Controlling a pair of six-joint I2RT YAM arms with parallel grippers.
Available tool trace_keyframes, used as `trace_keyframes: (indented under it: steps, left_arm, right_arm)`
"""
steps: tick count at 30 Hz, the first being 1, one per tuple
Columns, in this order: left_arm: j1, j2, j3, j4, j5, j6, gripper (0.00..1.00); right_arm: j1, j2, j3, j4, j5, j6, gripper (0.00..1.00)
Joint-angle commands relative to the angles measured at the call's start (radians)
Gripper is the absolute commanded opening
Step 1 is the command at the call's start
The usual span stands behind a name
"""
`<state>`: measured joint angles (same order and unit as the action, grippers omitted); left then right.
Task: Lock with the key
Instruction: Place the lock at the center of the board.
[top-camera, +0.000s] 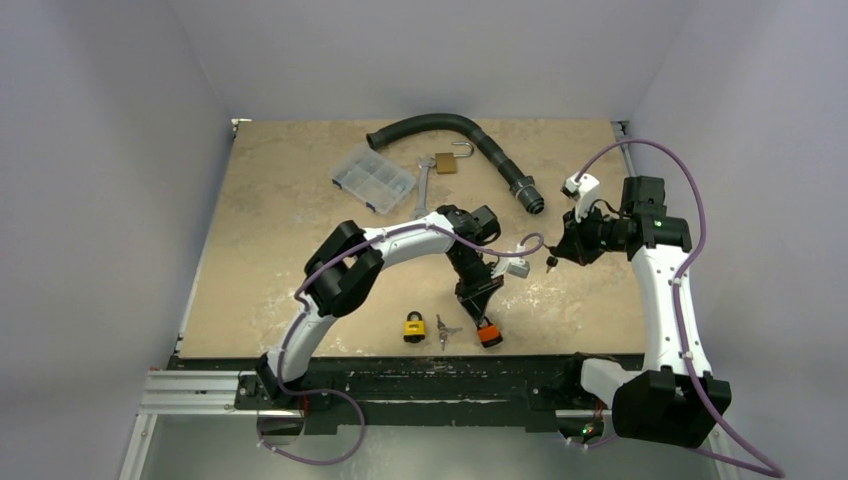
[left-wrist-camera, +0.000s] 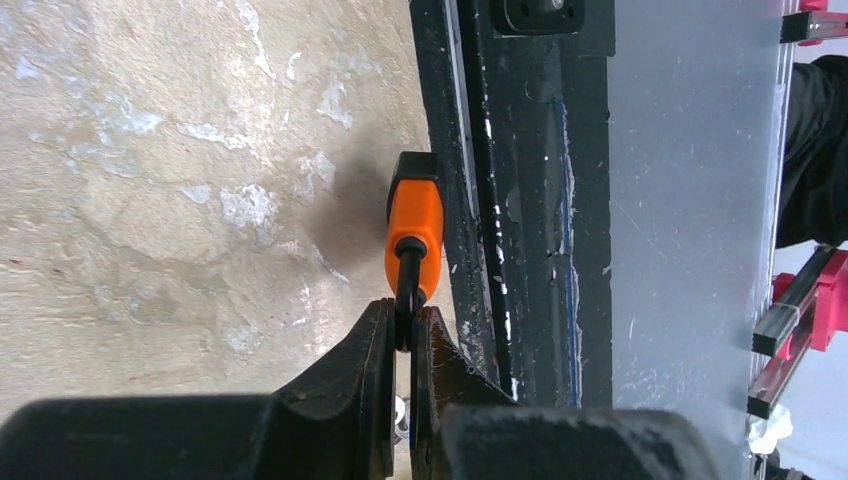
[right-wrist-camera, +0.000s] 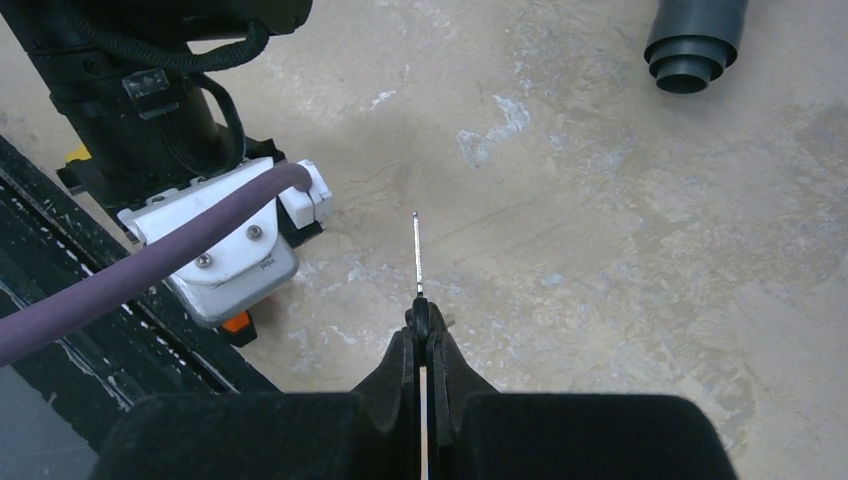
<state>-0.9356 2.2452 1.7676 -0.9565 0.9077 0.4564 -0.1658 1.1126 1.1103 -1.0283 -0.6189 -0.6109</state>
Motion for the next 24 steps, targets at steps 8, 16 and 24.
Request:
trace_keyframes:
  steps: [8, 16, 24]
  left_arm:
    - [0.038, 0.085, 0.13, -0.046, -0.049, 0.068, 0.12]
    - [0.078, 0.107, 0.166, -0.019, -0.048, 0.039, 0.23]
    - [0.098, 0.105, 0.183, -0.05, -0.004, 0.047, 0.4]
  right_arm:
    - [-0.008, 0.023, 0.02, -0.054, -0.029, -0.095, 0.0]
    - [-0.008, 0.046, 0.023, -0.081, -0.057, -0.143, 0.0]
    - [-0.008, 0.075, 0.009, -0.072, -0.061, -0.158, 0.0]
